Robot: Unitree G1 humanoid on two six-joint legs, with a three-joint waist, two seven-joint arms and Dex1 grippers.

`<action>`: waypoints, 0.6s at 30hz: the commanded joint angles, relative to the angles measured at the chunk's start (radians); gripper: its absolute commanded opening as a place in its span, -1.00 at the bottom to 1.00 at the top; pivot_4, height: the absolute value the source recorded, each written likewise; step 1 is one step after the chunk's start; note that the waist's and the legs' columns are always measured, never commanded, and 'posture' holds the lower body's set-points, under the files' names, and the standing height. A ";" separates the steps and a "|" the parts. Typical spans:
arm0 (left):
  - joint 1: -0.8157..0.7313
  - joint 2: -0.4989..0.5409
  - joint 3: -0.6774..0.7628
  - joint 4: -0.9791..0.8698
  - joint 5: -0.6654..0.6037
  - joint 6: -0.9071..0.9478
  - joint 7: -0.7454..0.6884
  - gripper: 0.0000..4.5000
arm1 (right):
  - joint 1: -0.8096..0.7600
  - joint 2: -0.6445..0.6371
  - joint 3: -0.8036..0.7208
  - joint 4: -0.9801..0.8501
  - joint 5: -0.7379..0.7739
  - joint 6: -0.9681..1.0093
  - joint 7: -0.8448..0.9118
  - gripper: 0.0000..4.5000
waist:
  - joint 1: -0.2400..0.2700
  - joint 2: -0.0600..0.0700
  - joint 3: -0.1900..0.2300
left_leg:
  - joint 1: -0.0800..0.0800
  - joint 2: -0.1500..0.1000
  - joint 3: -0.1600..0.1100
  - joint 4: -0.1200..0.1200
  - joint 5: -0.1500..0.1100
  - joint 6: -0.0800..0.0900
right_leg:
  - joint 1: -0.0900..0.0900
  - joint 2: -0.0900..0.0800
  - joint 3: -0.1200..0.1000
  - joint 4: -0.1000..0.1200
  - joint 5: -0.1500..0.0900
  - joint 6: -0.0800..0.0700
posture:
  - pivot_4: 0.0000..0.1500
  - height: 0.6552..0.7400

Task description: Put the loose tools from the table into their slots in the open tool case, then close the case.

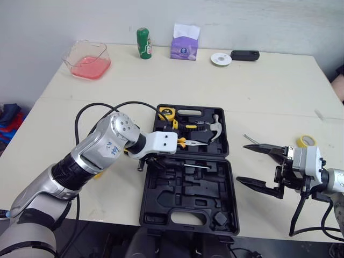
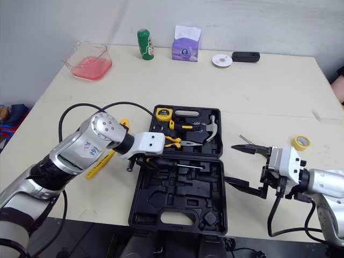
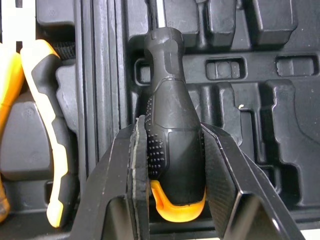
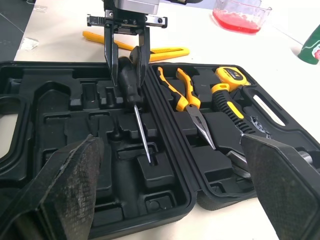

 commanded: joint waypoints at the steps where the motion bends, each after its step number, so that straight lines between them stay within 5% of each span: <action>1: 0.006 0.006 0.007 0.000 0.028 -0.013 0.012 -0.53 | 0.005 0.009 -0.005 -0.011 0.001 -0.025 0.002 1.00 | 0.000 0.000 0.000 | -0.001 0.000 -0.001 0.001 0.000 0.000 | 0.000 0.000 0.000 0.001 0.000 0.000 | 1.00 1.00; 12: 0.014 0.003 0.006 -0.010 0.041 -0.035 0.023 -0.53 | 0.004 0.014 -0.001 -0.007 0.001 -0.031 0.002 1.00 | 0.000 0.000 0.000 | -0.001 0.000 -0.001 0.004 0.000 0.001 | 0.000 0.000 0.000 0.003 0.000 0.000 | 1.00 1.00; 18: 0.005 -0.026 0.065 -0.063 -0.007 -0.044 0.022 0.65 | 0.007 0.018 0.005 0.002 -0.001 -0.038 0.009 1.00 | 0.000 0.000 0.000 | -0.002 0.000 -0.002 0.006 0.000 0.001 | 0.000 -0.001 0.000 0.004 0.000 0.000 | 1.00 1.00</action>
